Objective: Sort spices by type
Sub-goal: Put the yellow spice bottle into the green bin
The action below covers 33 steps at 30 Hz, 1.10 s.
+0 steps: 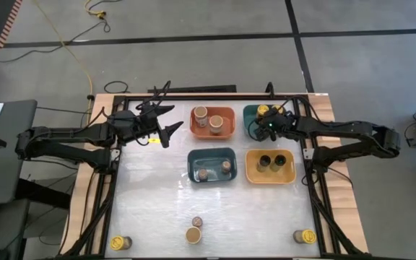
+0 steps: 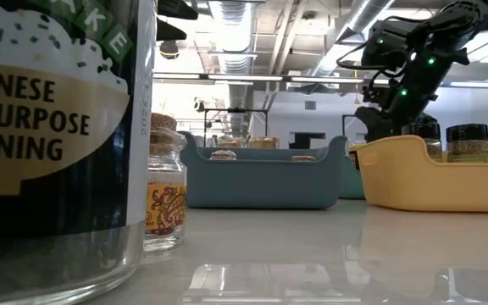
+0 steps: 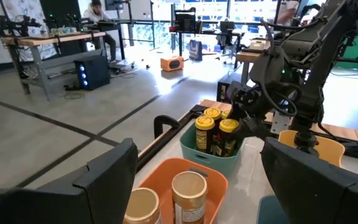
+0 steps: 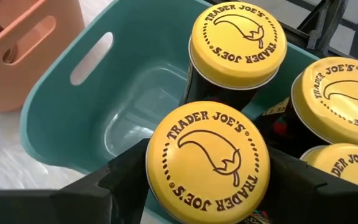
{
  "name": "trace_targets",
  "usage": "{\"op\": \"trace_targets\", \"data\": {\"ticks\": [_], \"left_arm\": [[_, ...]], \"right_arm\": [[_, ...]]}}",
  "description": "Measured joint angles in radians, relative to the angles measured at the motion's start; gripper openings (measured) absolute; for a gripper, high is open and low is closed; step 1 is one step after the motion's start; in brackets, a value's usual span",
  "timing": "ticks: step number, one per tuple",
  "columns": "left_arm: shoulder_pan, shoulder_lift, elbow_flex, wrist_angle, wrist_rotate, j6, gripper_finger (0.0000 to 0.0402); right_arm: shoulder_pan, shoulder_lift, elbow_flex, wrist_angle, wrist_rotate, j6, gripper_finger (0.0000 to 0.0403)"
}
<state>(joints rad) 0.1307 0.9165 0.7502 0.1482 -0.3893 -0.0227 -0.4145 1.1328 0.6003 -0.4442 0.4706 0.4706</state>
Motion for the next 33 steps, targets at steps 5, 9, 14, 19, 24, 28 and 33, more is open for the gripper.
{"op": "trace_targets", "data": {"ticks": [5, 9, 14, 19, 24, 28, 33], "left_arm": [[0.000, 0.000, 0.000, 0.000, 0.000, 0.000, 0.0329], [0.000, 0.000, 0.000, 0.000, 0.000, 0.000, 0.0329], [0.000, 0.000, 0.000, 0.000, 0.000, 0.000, 0.0329], [0.000, 0.000, 0.000, 0.000, 0.000, 0.000, 0.0329], [0.000, 0.000, 0.000, 0.000, 0.000, 0.000, 0.0329], [0.000, 0.000, 0.000, -0.001, 0.000, 0.000, 0.0329], [0.000, 0.000, 0.000, -0.002, 0.000, 0.000, 0.0329]], "right_arm": [[0.000, 0.000, 0.000, -0.002, 0.000, -0.001, 0.0282], [0.000, 0.000, 0.000, -0.003, 0.000, -0.002, 0.0282], [0.002, 0.000, 0.000, -0.007, 0.000, -0.008, 0.0296], [0.002, 0.000, 0.000, -0.006, -0.001, -0.008, 0.0330], [0.003, -0.004, 0.001, -0.005, -0.004, -0.007, 0.0358], [0.010, -0.028, 0.027, -0.015, -0.036, -0.007, 0.0365], [0.040, -0.082, 0.091, -0.076, -0.072, -0.001, 0.0365]]}}
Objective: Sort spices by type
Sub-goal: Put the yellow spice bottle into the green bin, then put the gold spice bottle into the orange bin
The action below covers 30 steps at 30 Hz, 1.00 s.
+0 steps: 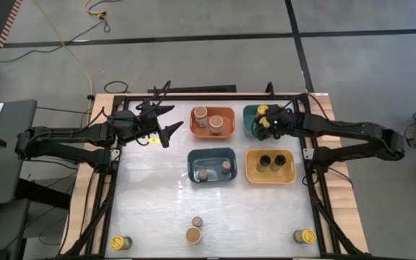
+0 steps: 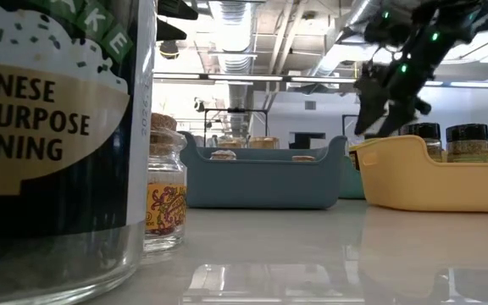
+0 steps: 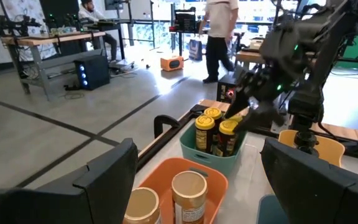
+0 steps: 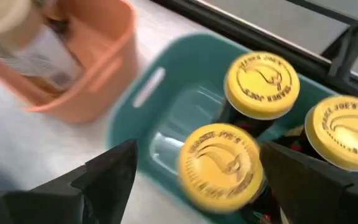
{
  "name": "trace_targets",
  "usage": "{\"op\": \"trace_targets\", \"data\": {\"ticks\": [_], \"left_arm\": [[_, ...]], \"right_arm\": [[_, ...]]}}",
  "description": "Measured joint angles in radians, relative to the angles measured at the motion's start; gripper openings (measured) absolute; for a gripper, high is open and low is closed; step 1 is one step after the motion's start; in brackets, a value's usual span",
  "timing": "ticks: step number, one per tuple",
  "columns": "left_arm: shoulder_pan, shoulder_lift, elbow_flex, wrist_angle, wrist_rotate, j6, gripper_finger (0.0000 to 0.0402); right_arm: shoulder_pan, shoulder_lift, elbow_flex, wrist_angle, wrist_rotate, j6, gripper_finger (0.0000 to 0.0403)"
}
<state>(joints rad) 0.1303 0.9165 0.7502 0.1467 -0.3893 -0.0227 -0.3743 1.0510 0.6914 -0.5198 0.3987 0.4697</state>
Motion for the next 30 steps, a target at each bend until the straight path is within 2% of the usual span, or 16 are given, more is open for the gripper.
{"op": "trace_targets", "data": {"ticks": [9, 15, 18, 21, 23, 30], "left_arm": [[0.000, 0.000, 0.000, 0.001, 0.000, -0.001, 0.0329], [0.036, 0.000, 0.003, 0.016, -0.030, -0.098, 0.0329], [0.091, 0.000, 0.039, -0.074, -0.109, -0.163, 0.0329], [0.174, 0.010, 0.101, -0.226, -0.133, -0.240, 0.0329], [0.233, 0.023, 0.143, -0.343, -0.106, -0.277, 0.0329], [0.380, 0.081, 0.276, -0.601, 0.115, -0.340, 0.0329]], "right_arm": [[0.068, -0.129, 0.148, -0.181, -0.008, 0.042, 0.0365], [0.083, -0.217, 0.196, -0.264, -0.008, 0.139, 0.0365], [0.091, -0.250, 0.196, -0.289, -0.008, 0.161, 0.0365], [0.094, -0.269, 0.196, -0.322, -0.008, 0.186, 0.0365], [0.093, -0.275, 0.196, -0.346, -0.008, 0.197, 0.0365], [0.093, -0.273, 0.196, -0.386, -0.008, 0.205, 0.0365]]}}
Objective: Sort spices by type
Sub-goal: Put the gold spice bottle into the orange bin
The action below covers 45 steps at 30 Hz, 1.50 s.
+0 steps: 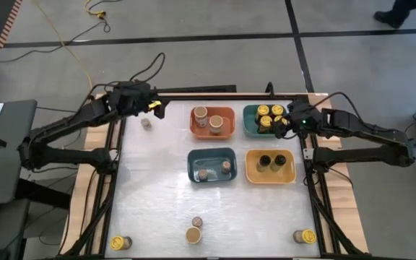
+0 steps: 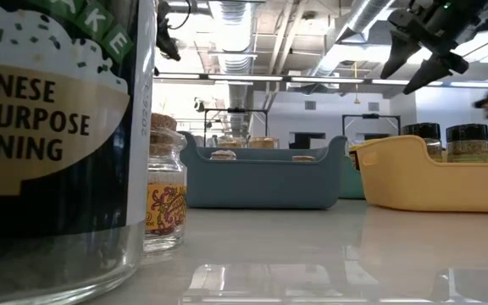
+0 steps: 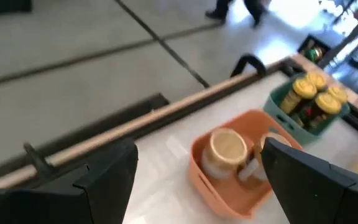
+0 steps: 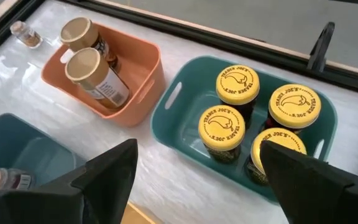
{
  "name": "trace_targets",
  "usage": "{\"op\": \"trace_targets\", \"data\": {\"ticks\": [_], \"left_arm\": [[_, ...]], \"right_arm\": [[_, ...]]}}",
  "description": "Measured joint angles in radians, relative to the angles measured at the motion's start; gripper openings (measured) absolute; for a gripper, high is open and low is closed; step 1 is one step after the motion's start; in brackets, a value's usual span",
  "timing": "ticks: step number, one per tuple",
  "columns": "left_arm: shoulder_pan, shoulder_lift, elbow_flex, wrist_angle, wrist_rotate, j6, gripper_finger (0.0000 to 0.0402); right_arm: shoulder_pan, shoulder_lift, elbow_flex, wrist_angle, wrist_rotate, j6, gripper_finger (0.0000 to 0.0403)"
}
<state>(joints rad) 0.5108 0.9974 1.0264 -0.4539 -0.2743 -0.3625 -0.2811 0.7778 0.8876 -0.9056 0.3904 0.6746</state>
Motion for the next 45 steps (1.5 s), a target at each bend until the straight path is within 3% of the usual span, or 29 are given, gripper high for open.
{"op": "trace_targets", "data": {"ticks": [6, 12, 20, 27, 35, 41, 45], "left_arm": [[-0.040, -0.028, 0.014, -0.030, 0.027, -0.025, 0.0329], [-0.196, -0.052, 0.014, -0.101, -0.048, -0.074, 0.0329], [-0.447, -0.032, 0.014, -0.188, -0.196, -0.163, 0.0329], [-0.600, -0.034, 0.014, -0.218, -0.202, -0.258, 0.0329], [-0.817, 0.018, 0.014, -0.270, -0.253, -0.491, 0.0329], [-0.948, 0.140, 0.014, -0.274, -0.257, -0.737, 0.0329], [-1.020, 0.256, 0.066, -0.333, -0.198, -0.953, 0.0329]], "right_arm": [[0.000, -0.003, 0.000, -0.020, 0.000, 0.058, 0.0365], [0.035, -0.012, 0.000, -0.073, -0.012, 0.169, 0.0365], [0.228, -0.013, 0.000, -0.152, -0.017, 0.397, 0.0365], [0.408, 0.021, 0.000, -0.238, 0.031, 0.596, 0.0365], [0.555, 0.111, 0.000, -0.247, 0.060, 0.690, 0.0365], [0.626, 0.165, 0.000, -0.247, 0.060, 0.690, 0.0365], [0.686, 0.172, 0.000, -0.247, 0.059, 0.689, 0.0365]]}}
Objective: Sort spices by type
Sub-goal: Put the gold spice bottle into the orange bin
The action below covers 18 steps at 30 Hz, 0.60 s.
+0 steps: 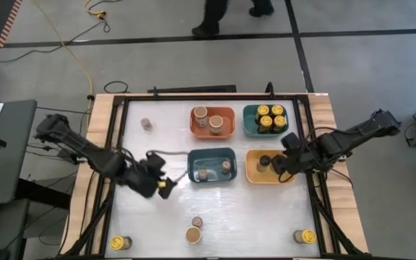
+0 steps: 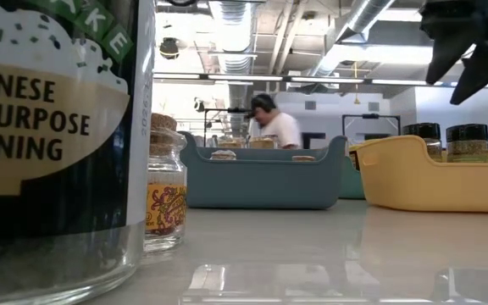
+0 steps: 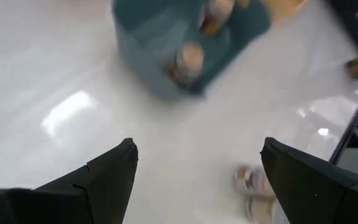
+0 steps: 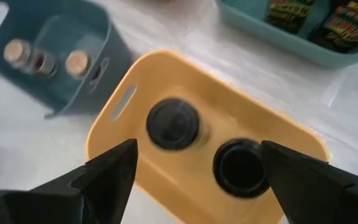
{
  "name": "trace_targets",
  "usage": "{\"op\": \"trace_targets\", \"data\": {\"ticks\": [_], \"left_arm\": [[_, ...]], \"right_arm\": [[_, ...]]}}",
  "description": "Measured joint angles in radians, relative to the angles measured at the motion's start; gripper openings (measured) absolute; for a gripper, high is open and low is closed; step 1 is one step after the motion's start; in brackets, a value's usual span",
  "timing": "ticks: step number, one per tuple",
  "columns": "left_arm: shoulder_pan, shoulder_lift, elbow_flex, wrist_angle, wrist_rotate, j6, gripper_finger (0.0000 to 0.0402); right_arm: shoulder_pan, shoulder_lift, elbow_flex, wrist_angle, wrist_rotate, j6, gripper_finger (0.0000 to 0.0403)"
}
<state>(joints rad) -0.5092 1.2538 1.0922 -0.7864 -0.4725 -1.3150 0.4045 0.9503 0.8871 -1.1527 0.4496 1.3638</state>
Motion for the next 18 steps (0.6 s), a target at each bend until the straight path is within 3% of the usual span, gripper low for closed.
{"op": "trace_targets", "data": {"ticks": [10, 14, 18], "left_arm": [[-0.162, 0.348, 0.426, -0.429, 0.075, -0.428, 0.0329], [-0.216, 0.429, 0.534, -0.424, 0.078, -0.498, 0.0329], [-0.228, 0.473, 0.576, -0.311, 0.081, -0.480, 0.0329]], "right_arm": [[0.161, 0.000, 0.000, 0.000, -0.002, 0.003, 0.0365], [0.199, 0.000, 0.000, 0.000, -0.001, 0.017, 0.0365], [0.222, 0.000, 0.000, 0.000, -0.001, 0.017, 0.0365]]}}
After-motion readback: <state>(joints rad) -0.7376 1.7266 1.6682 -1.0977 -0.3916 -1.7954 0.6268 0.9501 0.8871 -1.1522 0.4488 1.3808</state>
